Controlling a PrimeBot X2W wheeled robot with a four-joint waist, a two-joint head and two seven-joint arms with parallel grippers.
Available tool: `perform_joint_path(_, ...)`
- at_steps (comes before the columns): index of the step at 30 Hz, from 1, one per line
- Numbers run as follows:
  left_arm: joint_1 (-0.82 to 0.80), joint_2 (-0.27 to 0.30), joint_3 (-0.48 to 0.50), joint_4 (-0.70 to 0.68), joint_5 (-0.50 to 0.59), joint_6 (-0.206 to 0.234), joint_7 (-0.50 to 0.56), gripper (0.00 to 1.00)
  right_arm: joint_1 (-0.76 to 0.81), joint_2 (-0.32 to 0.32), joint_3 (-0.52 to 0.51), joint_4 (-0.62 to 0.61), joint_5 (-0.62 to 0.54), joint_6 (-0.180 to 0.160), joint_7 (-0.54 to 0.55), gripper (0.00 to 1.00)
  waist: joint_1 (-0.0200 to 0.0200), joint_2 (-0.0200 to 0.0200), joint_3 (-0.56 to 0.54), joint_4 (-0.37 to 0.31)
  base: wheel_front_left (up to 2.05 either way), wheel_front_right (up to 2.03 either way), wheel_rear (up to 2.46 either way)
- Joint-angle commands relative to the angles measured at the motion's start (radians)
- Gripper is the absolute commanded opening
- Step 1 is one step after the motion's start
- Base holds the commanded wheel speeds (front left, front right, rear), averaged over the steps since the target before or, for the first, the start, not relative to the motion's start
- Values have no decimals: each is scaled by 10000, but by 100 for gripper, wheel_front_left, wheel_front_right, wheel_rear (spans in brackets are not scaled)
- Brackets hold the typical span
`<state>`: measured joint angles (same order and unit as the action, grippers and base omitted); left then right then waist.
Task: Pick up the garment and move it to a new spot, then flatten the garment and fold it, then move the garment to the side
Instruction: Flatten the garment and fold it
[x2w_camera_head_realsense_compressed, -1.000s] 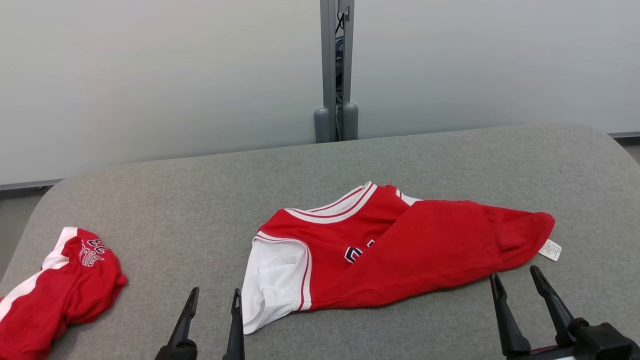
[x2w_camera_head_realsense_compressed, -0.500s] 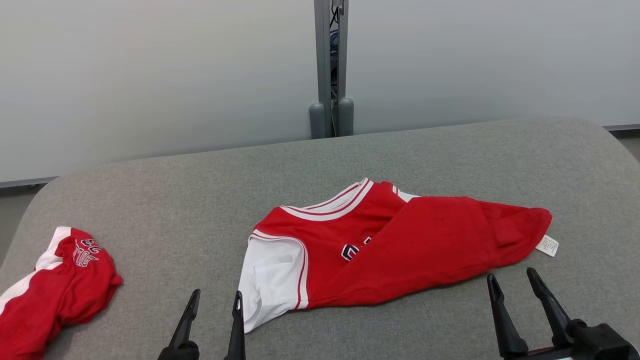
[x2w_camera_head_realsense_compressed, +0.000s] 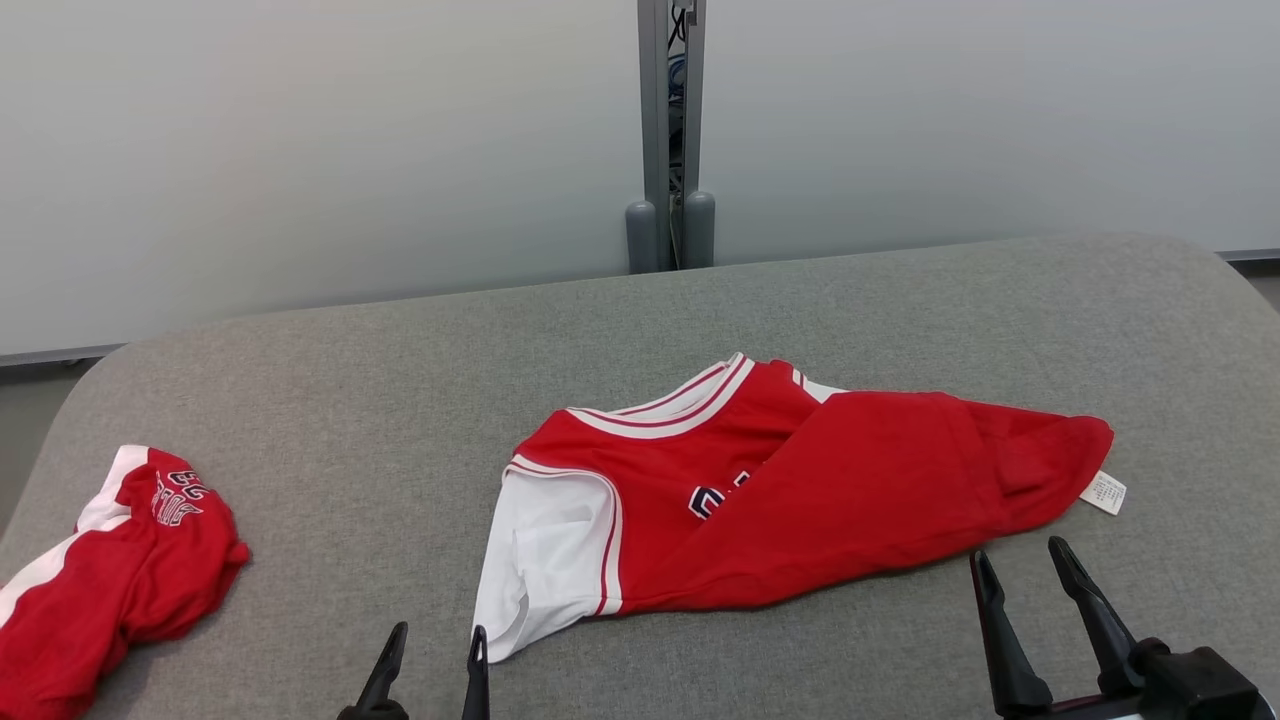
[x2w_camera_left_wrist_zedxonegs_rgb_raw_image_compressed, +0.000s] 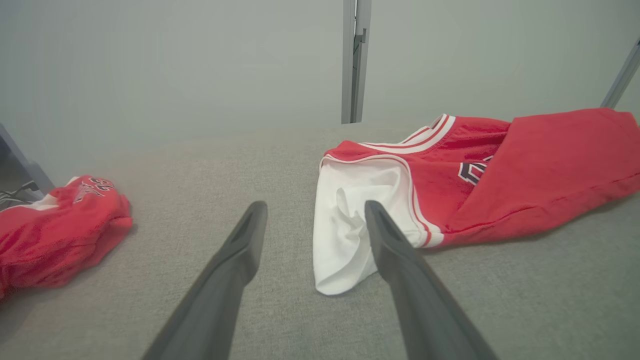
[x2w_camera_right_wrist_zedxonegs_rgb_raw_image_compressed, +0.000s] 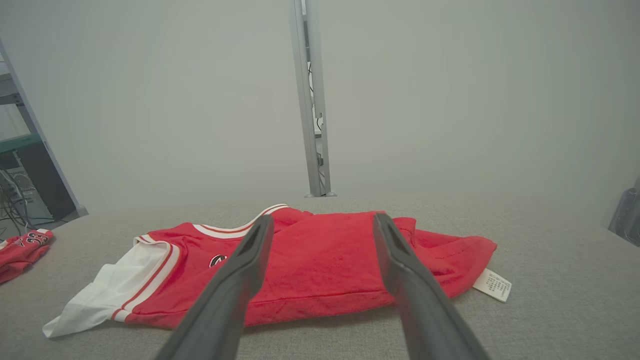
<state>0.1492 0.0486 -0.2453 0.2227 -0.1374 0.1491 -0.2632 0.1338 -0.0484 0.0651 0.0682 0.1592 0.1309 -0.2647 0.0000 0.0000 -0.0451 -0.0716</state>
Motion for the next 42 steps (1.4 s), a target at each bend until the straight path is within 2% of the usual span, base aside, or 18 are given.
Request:
perform_joint_path(1,-222,35,-7,102,-80,-41,-14,100,-24,-43,-5,-3,28,-3,-5,100,0,0,12,10,0,0,0)
perform_joint_path(10,-1663,38,-496,2962,-733,-618,14,100,-205,-43,137,39,52,-3,-6,100,0,0,187,-1,0,0,0)
perform_joint_path(20,-3012,40,-923,5380,-921,-444,100,100,-374,-43,251,83,41,-3,-6,100,0,0,436,-256,0,0,0)
perform_joint_path(22,-3156,41,-957,5713,-1143,-578,99,100,-413,-41,287,97,16,-3,-6,100,0,0,493,-321,0,0,0)
perform_joint_path(27,-3526,38,-1083,6318,-1518,-590,62,100,-401,-44,303,136,-129,-3,-6,100,0,0,620,-421,0,0,0)
perform_joint_path(29,-3625,38,-1171,6388,-1622,-642,32,0,-390,-44,265,144,-148,-3,-6,100,0,0,659,-433,0,0,0)
perform_joint_path(34,-3595,40,-1316,5860,-1717,-482,-24,0,-382,-43,186,146,-219,-3,-6,100,0,0,721,-400,0,0,0)
perform_joint_path(42,-2824,291,-581,4090,-1370,109,-23,0,-438,-43,234,100,-41,-3,-6,100,0,0,796,-196,0,0,0)
